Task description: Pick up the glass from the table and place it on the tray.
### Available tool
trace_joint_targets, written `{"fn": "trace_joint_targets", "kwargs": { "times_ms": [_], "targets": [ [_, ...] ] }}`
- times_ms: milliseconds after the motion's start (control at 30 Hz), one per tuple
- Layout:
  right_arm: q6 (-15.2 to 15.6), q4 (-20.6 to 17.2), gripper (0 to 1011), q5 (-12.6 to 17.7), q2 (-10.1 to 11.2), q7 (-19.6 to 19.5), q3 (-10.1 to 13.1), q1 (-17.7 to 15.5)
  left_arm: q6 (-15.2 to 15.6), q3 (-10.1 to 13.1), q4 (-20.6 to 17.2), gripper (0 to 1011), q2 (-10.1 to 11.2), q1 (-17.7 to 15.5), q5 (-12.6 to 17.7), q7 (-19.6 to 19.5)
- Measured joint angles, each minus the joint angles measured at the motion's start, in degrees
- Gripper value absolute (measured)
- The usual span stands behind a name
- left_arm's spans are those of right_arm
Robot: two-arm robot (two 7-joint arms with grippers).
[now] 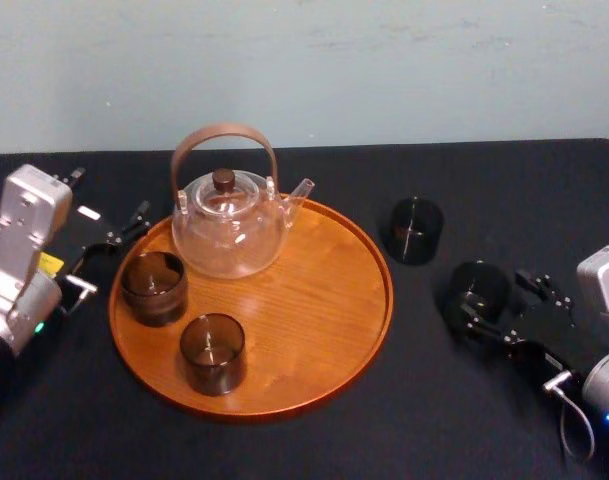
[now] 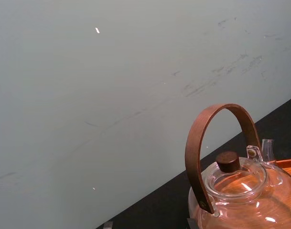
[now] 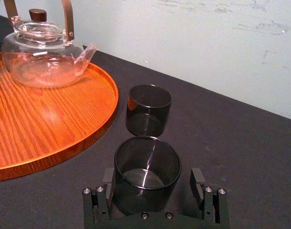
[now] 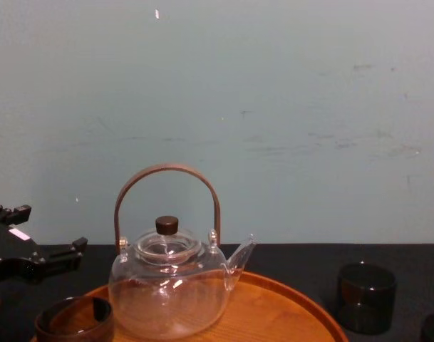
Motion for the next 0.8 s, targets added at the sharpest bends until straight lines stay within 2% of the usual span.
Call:
{"fn": "trace_joint_targets", "kwargs": {
  "times_ms": [400,800],
  "targets": [
    [0.6,1.7,1002,-0.42,-1.43,1.86,0.82,0.3,0.0,0.0,0.0,1001,0.0,0.0,0.0,0.0],
    [1.06,4.16,1002,-0.59,-2.5,3.44,0.37,2.46,0.0,0.0,0.0,1001,0.0,0.0,0.0,0.0]
  ]
}}
